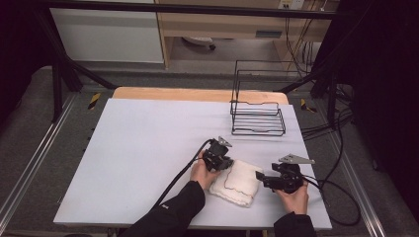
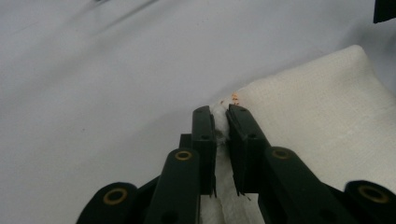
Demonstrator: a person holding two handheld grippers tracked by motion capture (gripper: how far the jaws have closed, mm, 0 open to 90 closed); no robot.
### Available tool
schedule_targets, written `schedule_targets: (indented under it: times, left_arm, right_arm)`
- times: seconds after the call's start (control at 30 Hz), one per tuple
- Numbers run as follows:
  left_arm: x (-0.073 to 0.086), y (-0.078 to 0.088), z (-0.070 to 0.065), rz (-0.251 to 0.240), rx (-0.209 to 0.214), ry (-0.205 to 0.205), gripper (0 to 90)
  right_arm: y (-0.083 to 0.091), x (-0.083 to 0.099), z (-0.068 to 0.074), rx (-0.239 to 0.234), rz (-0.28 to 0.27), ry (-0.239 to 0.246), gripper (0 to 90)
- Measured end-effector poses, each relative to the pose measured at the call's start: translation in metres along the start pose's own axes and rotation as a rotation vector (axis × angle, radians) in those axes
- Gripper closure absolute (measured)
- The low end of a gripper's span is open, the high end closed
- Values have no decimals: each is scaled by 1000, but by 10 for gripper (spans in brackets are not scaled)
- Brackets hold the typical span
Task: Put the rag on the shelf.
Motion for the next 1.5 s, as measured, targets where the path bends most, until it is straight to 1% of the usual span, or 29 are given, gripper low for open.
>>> schedule_targets:
  times: [0.1,0.17,0.23,0.3,0.33,0.4,0.43,0.47,0.5,0.57,0.6,0.67,0.8,0.87,0.9,0.97,1.1,1.13,1.23,1.33,1.5]
  left_arm:
    - [1,0,-2,-5,-11,-33,809]
    - [1,0,-1,-7,-6,-30,810]
    - [1,0,-1,-7,-1,-29,810]
    - [1,0,-1,-6,0,-37,810]
    - [1,0,-1,-6,0,-38,810]
    - [1,0,0,-6,1,-38,810]
    - [1,0,0,-8,5,-36,810]
    - [1,0,0,-11,8,-32,810]
    - [2,0,1,-13,10,-30,810]
    - [2,0,1,-21,13,-34,810]
    - [2,0,1,-24,15,-40,809]
    - [3,0,1,-30,16,-50,809]
    - [3,0,2,-30,26,-44,809]
    - [3,0,2,-31,23,-48,809]
    - [3,0,1,-32,21,-53,809]
    - [3,1,1,-32,17,-47,812]
    - [2,1,1,-36,17,-43,825]
    - [3,1,2,-41,20,-32,827]
    - [3,3,3,-50,25,-22,834]
    - [4,7,5,-76,33,-2,837]
    - [3,18,6,-123,32,-5,838]
  right_arm:
    - [-2,-1,0,9,-3,-24,335]
    - [-3,-1,-1,11,9,-28,385]
    - [-5,0,-2,28,30,-25,429]
    - [-8,2,-3,27,45,-20,458]
    - [-9,3,-2,28,51,-29,473]
    - [-12,3,-3,24,58,-22,495]
    - [-13,3,-3,25,62,-27,503]
    - [-14,3,-2,22,60,-34,510]
    - [-15,4,-2,19,65,-31,518]
    - [-17,5,-1,10,69,-41,544]
    - [-18,5,0,4,70,-49,574]
    - [-20,5,1,-10,70,-71,605]
    - [-22,5,2,-25,74,-95,676]
    - [-22,5,3,-41,82,-119,726]
    - [-22,5,4,-45,86,-123,738]
    - [-22,4,4,-47,83,-126,758]
    - [-21,4,4,-49,76,-125,790]
    - [-21,4,5,-48,72,-122,793]
    - [-18,2,6,-50,61,-108,798]
    - [-15,-1,8,-55,40,-97,800]
    - [-10,-7,15,-62,3,-58,802]
Point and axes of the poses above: each handheld gripper's, and its own axes: y roughly backward along the jaws, x roughly out of its underside, z roughly to its left, the point moved 4 cm from there along -y, roughly forward along the jaws, and after that the axes turned 8 degrees about -z, right-handed, at the moved point
